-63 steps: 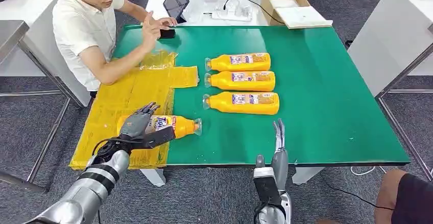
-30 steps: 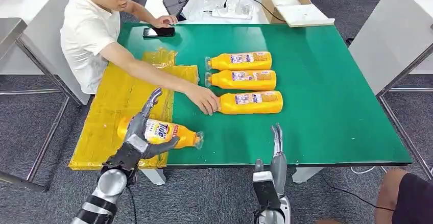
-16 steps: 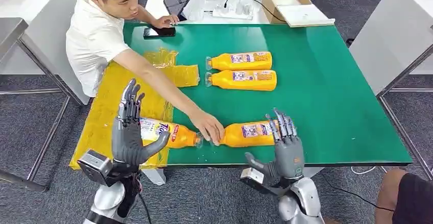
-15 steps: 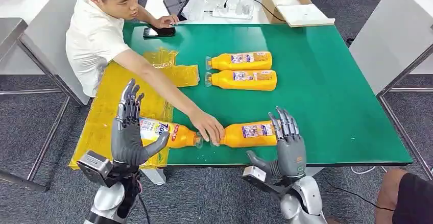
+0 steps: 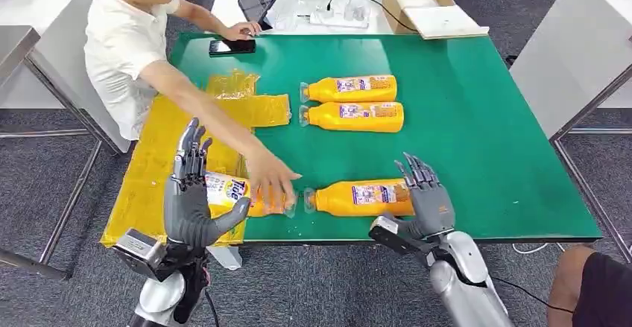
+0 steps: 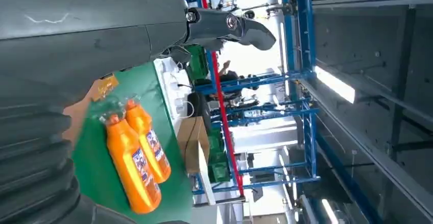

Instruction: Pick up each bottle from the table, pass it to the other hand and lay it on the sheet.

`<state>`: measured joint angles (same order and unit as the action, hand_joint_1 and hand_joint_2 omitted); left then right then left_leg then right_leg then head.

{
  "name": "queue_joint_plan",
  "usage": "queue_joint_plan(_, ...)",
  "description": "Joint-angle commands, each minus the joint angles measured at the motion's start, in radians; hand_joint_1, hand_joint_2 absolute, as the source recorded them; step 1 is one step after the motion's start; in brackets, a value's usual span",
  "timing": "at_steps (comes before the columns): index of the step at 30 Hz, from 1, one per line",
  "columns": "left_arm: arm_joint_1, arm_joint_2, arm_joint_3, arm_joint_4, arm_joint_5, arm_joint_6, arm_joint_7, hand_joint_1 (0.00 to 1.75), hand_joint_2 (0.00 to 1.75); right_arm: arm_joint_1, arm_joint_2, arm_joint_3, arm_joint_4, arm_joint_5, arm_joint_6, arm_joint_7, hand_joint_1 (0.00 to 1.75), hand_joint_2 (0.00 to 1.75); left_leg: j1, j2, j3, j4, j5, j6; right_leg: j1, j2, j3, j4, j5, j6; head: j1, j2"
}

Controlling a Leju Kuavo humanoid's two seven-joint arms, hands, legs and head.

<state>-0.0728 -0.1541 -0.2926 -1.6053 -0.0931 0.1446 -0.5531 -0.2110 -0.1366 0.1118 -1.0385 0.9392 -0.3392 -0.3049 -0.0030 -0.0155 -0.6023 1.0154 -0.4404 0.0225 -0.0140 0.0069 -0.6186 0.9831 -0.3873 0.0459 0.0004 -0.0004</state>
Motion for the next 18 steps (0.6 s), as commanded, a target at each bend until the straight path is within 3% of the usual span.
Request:
queue_joint_plan(1,-0.039,0.01,-0.021,0.078,0.01,-0.019,0.001,0.0,1.75,-0.093,-0.019,0.064,0.219,0.002,0.062,0.064,0.0,1.75,0.001,0.002,0.003,-0.001,-0.001,-0.001,0.001,0.0,0.003,-0.001,-0.001,-0.001,0.0,0.0)
queue_joint_plan(7,-0.047,0.011,-0.022,0.095,0.009,-0.021,0.001,0.0,1.75,-0.106,-0.021,0.073,0.249,-0.001,0.087,0.062,0.0,1.75,0.001,0.002,0.003,-0.001,-0.001,-0.001,0.001,0.0,0.003,-0.001,-0.001,-0.002,0.0,0.0)
queue_joint_plan(10,-0.045,0.012,-0.017,0.104,0.006,-0.019,0.004,0.0,1.75,-0.142,-0.016,0.088,0.303,0.039,0.087,0.177,0.0,1.75,0.001,0.002,0.003,-0.001,-0.001,-0.001,0.001,0.0,0.003,-0.001,-0.001,-0.002,0.0,0.0)
queue_joint_plan(18,-0.04,0.013,-0.011,0.104,-0.003,-0.018,0.006,0.0,1.75,-0.182,-0.018,0.091,0.349,0.06,0.099,0.222,0.0,1.75,0.0,0.002,0.003,-0.001,-0.001,-0.001,0.001,0.0,0.003,-0.001,0.0,-0.001,0.0,0.0)
